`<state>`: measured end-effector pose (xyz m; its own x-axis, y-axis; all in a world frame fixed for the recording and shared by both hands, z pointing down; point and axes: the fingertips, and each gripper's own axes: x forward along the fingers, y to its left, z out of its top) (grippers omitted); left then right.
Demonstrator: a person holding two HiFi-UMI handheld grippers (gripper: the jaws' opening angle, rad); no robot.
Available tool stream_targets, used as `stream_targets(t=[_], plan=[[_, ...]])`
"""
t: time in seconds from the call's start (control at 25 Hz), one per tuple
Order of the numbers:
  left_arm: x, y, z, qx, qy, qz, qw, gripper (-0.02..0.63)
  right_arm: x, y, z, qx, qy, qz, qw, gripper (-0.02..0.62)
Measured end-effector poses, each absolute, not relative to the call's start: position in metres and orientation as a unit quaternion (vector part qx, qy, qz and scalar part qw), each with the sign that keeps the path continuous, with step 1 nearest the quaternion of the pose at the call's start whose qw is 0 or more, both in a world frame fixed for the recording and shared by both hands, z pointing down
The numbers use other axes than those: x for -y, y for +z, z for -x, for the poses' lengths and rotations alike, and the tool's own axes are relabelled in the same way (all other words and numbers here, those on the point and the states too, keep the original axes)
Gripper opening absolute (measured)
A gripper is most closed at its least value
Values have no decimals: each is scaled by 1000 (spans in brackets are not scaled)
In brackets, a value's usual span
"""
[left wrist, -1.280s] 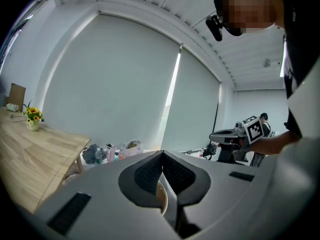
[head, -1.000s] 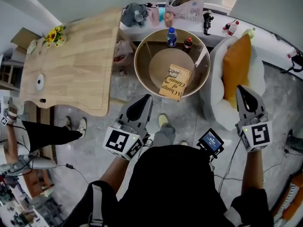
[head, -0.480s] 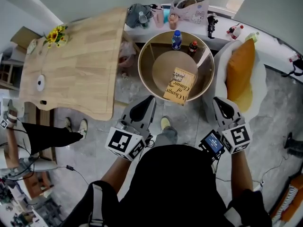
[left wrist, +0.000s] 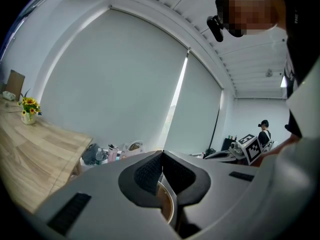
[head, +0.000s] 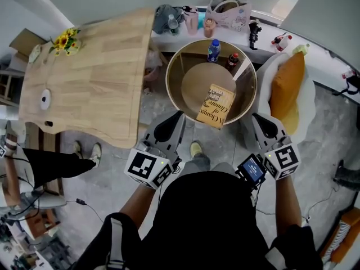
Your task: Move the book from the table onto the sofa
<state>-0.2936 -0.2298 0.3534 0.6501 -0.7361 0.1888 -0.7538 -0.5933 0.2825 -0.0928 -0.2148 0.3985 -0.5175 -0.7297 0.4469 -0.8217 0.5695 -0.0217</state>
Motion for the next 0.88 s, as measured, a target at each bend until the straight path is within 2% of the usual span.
stream_targets(t=[0.2, 0.4, 0.64, 0.88], plan=[[234, 353, 297, 416, 18, -893, 170, 14, 217, 396, 103, 865, 120, -443, 202, 6], [236, 352, 293, 411, 18, -896, 169, 14, 217, 402, 103, 866, 124, -424, 234, 6], [234, 362, 283, 416, 25, -891, 179, 14, 236, 404, 108, 880, 126, -417, 190, 6], [234, 383, 278, 422, 43, -885, 192, 14, 245, 452, 103, 876, 180, -403, 197, 6]])
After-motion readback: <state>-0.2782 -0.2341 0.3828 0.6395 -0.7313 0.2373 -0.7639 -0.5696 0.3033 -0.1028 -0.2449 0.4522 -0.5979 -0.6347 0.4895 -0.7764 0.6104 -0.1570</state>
